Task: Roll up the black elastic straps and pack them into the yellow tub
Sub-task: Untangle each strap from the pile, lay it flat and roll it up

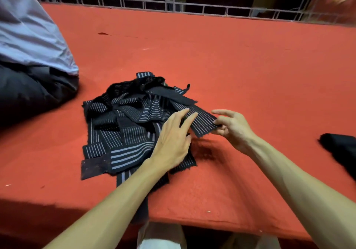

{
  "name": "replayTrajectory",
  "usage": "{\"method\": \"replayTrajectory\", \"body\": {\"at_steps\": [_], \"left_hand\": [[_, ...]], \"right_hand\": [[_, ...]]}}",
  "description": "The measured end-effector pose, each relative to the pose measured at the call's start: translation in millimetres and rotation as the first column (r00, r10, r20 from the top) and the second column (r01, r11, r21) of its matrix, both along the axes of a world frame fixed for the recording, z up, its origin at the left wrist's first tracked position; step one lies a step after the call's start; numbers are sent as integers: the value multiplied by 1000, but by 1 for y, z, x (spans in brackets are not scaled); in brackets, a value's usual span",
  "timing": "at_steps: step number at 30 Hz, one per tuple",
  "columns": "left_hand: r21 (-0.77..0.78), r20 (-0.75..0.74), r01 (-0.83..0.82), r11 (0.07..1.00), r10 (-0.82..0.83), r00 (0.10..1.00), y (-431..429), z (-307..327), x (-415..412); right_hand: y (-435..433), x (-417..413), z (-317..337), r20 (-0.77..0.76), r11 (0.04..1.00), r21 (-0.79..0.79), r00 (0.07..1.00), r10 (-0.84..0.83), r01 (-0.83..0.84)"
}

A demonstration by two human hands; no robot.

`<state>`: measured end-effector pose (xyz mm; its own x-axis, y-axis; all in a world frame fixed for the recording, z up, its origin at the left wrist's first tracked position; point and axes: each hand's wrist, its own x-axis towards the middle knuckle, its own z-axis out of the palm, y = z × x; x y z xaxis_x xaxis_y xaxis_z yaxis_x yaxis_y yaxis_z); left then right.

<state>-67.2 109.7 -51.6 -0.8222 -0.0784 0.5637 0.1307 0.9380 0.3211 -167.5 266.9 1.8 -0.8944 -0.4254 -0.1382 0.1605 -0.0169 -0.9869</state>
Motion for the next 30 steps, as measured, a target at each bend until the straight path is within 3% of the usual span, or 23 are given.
{"method": "replayTrajectory", "body": {"at_steps": [3, 10, 13, 15, 18, 21, 24, 26, 28, 30], "left_hand": [[-106, 46, 118, 987, -114, 992, 13, 0, -9], [-179, -31, 129, 975, -137, 990, 53, 14, -33], [-149, -22, 223, 963, -229, 973, 72, 6, -38], [-141, 32, 320, 937, -319, 947, 84, -9, -37], [-108, 165, 376, 921, -356, 920, 83, -26, -35], [64, 417, 417, 907, -404, 814, 67, -25, -32], [246, 507, 376, 893, -449, 736, 49, -8, -30], [272, 427, 306, 912, -400, 811, 38, 6, -32], [159, 268, 200, 967, -237, 934, 18, 13, -42], [9, 114, 106, 994, -106, 988, -7, 14, -57]], "right_hand": [[34, -2, 3, -14, 999, -41, 1000, -1, 0], [101, -2, 7, 64, 986, -6, 984, 168, -168], [116, -5, 1, 114, 988, 35, 983, 145, -150], [122, -13, -9, 81, 973, 193, 990, 113, -127], [121, -20, -23, -7, 871, 475, 990, 144, -124], [106, -28, -33, -102, 745, 661, 972, 211, -92], [80, -40, -39, -177, 575, 818, 935, 308, -35], [62, -46, -37, -232, 439, 897, 900, 369, 51], [38, -53, -36, -270, 409, 908, 869, 414, 87], [13, -59, -35, -283, 415, 906, 845, 453, 81]]}}
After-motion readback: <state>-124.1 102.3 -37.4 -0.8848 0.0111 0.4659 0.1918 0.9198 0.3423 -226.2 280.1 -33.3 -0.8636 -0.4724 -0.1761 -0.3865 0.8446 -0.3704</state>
